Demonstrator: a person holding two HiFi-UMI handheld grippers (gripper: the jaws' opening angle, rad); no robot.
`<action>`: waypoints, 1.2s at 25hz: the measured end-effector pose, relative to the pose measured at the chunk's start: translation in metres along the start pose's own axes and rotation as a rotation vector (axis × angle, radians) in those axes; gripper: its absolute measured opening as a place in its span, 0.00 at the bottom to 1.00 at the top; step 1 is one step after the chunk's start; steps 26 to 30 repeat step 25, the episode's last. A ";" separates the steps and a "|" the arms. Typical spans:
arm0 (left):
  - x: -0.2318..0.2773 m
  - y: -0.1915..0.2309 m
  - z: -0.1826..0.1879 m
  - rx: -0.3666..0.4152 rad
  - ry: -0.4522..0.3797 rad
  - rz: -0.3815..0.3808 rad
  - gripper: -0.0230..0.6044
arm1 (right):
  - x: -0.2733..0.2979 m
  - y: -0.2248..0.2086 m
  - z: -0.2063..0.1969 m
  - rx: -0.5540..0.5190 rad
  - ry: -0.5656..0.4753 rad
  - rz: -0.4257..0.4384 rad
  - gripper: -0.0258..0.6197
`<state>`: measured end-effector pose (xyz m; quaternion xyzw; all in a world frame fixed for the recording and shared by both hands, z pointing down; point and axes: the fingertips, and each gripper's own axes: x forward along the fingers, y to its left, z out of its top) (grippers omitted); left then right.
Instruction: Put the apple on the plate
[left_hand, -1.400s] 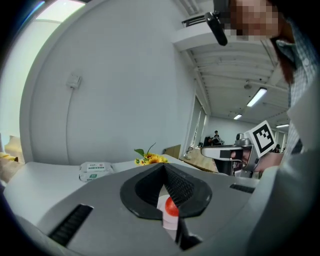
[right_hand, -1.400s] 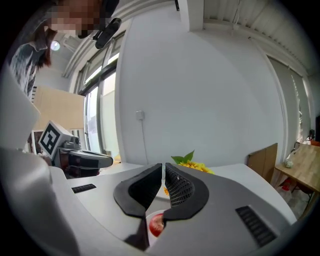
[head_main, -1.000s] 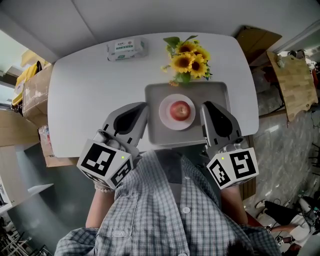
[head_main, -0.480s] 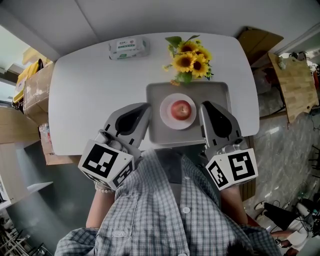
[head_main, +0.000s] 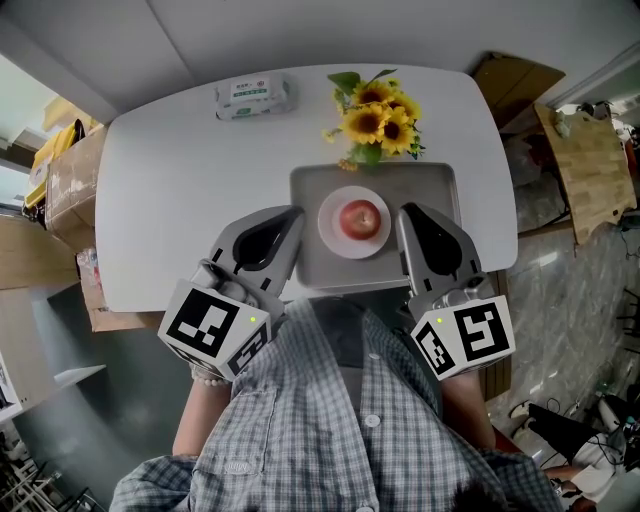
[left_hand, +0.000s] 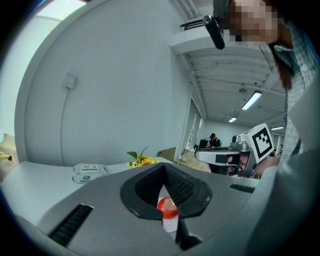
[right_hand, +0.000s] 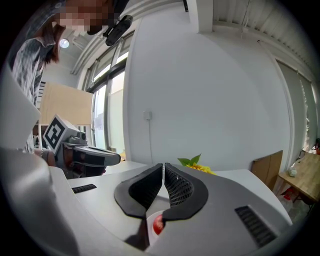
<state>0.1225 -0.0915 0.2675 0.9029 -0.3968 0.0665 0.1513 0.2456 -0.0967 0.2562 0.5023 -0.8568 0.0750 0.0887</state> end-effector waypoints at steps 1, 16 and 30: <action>0.000 0.000 0.000 0.000 -0.002 -0.001 0.05 | 0.000 0.000 0.000 -0.003 0.001 0.001 0.09; 0.007 0.000 -0.003 -0.011 0.008 -0.006 0.05 | 0.006 0.003 -0.005 -0.032 0.028 0.021 0.09; 0.005 0.000 -0.003 -0.014 0.011 -0.002 0.05 | 0.007 0.006 -0.006 -0.035 0.034 0.034 0.09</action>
